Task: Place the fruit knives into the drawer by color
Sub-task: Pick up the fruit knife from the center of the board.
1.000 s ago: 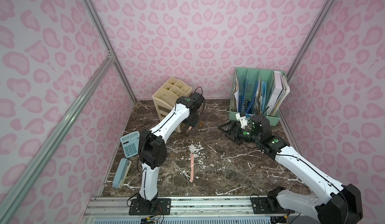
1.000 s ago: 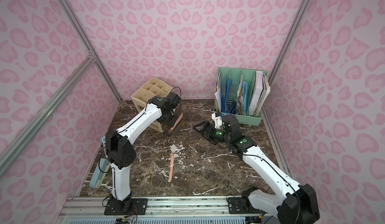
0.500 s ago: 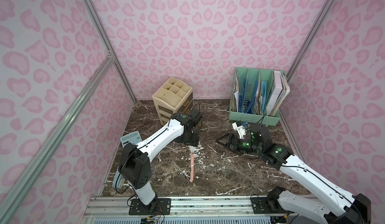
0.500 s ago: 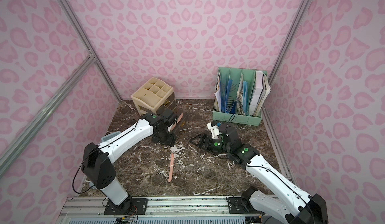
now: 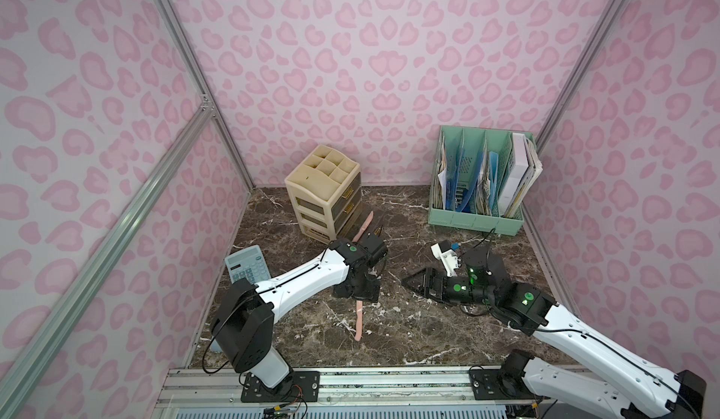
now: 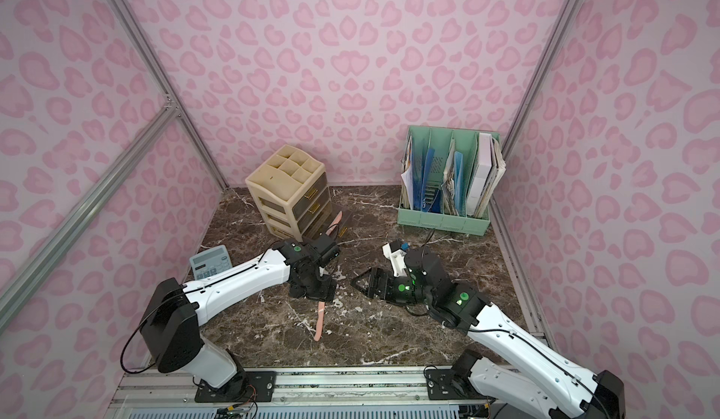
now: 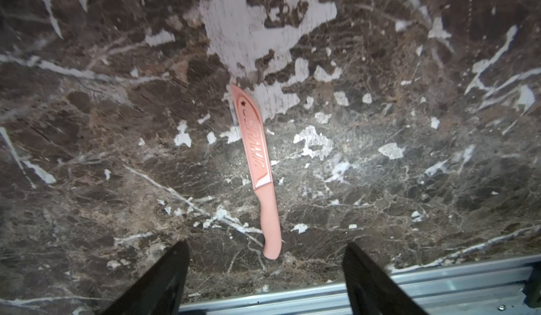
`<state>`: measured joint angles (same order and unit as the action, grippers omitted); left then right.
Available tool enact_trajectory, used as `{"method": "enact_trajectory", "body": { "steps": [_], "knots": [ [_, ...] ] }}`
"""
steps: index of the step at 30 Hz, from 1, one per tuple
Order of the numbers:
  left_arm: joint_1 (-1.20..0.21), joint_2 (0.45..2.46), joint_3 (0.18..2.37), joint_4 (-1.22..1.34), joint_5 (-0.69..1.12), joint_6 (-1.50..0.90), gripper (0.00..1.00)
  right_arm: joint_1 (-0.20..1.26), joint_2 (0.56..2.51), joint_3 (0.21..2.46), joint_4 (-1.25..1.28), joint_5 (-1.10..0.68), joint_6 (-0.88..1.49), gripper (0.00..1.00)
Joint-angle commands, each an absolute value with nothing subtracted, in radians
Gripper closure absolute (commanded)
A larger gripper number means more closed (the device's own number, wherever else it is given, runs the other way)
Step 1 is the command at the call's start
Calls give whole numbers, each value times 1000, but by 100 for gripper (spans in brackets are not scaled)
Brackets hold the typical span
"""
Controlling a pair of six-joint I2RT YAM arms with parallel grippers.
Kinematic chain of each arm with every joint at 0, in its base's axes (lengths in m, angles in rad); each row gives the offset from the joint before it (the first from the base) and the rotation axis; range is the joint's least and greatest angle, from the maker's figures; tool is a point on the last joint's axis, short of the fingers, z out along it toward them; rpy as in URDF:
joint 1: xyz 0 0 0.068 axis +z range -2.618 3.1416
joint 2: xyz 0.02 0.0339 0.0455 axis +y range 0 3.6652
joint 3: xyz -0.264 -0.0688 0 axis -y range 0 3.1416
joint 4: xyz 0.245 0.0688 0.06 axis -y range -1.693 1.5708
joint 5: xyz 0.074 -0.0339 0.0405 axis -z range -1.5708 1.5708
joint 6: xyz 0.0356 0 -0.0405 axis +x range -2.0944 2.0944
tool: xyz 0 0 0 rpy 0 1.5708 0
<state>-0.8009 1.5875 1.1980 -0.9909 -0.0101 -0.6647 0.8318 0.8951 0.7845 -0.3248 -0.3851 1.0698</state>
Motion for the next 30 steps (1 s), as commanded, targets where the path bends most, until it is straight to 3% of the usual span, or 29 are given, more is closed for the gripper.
{"method": "enact_trajectory", "body": {
  "steps": [1, 10, 18, 30],
  "knots": [
    [-836, 1566, 1148, -952, -12, -745, 18, 844, 873, 774, -331, -352, 1089, 3],
    [-932, 1539, 965, -810, -3, -877, 21, 906, 848, 784, -380, -318, 1117, 3],
    [-974, 1599, 927, -727, -15, -911, 27, 940, 826, 774, -408, -296, 1148, 3],
    [-976, 1642, 864, -645, -12, -918, 48, 946, 804, 782, -446, -264, 1161, 3]
  ]
}}
